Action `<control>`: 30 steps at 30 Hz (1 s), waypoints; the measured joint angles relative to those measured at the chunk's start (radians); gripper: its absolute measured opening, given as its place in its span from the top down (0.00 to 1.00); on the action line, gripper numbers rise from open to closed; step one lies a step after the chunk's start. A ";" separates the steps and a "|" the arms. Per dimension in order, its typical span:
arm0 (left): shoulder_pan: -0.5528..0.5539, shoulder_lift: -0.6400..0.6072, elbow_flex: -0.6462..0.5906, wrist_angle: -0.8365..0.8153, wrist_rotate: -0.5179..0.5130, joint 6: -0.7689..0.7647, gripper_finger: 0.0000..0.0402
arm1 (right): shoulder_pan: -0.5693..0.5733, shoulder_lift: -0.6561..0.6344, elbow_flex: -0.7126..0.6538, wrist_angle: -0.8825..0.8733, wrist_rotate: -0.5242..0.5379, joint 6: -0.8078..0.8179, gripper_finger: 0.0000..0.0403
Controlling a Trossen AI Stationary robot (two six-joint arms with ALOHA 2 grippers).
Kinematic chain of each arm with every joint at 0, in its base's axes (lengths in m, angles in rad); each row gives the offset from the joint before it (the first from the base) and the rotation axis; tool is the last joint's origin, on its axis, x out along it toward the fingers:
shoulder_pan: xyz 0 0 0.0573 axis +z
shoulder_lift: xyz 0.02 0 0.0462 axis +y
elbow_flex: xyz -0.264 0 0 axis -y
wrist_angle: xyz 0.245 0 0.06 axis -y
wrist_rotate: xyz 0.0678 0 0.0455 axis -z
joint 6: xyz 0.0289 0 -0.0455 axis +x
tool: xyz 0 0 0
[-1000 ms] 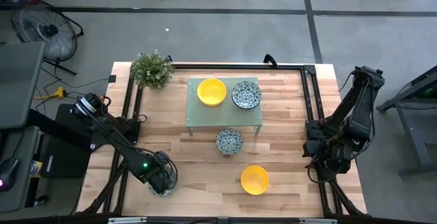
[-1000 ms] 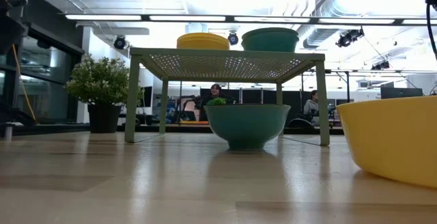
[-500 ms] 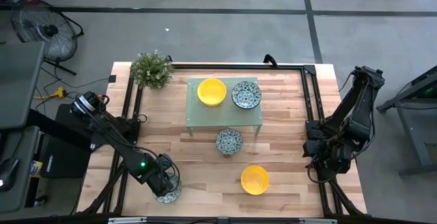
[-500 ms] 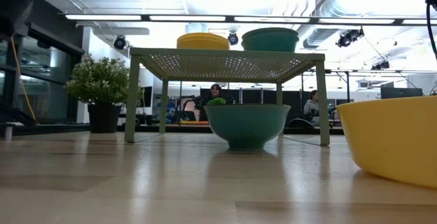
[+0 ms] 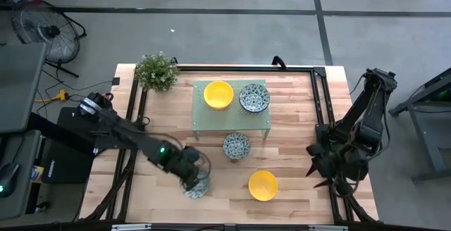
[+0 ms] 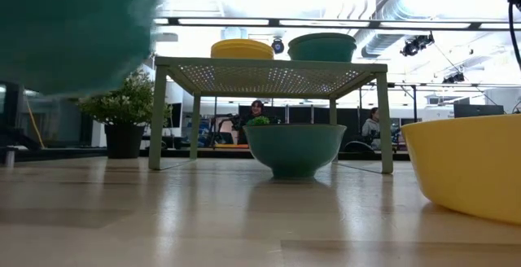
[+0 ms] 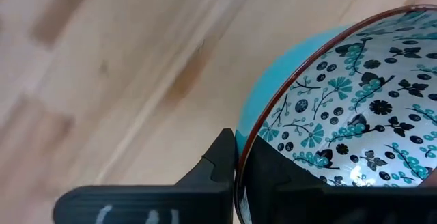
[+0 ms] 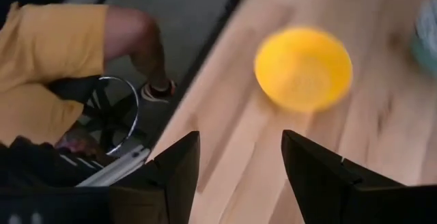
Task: Pick & Place Mini bowls
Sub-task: Stack the bottom left green patterned bowl on top of the green patterned bowl on the shelf
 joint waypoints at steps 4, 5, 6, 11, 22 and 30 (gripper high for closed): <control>0.084 0.003 0.084 0.008 -0.023 0.143 0.99 | 0.000 0.026 0.000 0.058 -0.007 -0.124 0.52; 0.105 0.010 0.112 0.007 -0.034 0.182 0.99 | 0.000 0.033 0.000 0.058 -0.007 -0.124 0.52; 0.125 0.017 0.141 0.010 -0.043 0.222 0.99 | 0.000 0.041 0.000 0.058 -0.006 -0.118 0.52; 0.194 0.054 0.294 0.016 -0.115 0.394 0.99 | 0.000 0.091 0.000 0.054 -0.034 -0.044 0.52; 0.330 0.194 0.613 -0.085 -0.108 0.647 0.99 | 0.000 0.160 0.000 0.050 -0.094 0.151 0.52; 0.443 0.258 0.788 -0.091 -0.054 0.788 0.99 | 0.000 0.161 0.000 0.035 -0.052 0.252 0.52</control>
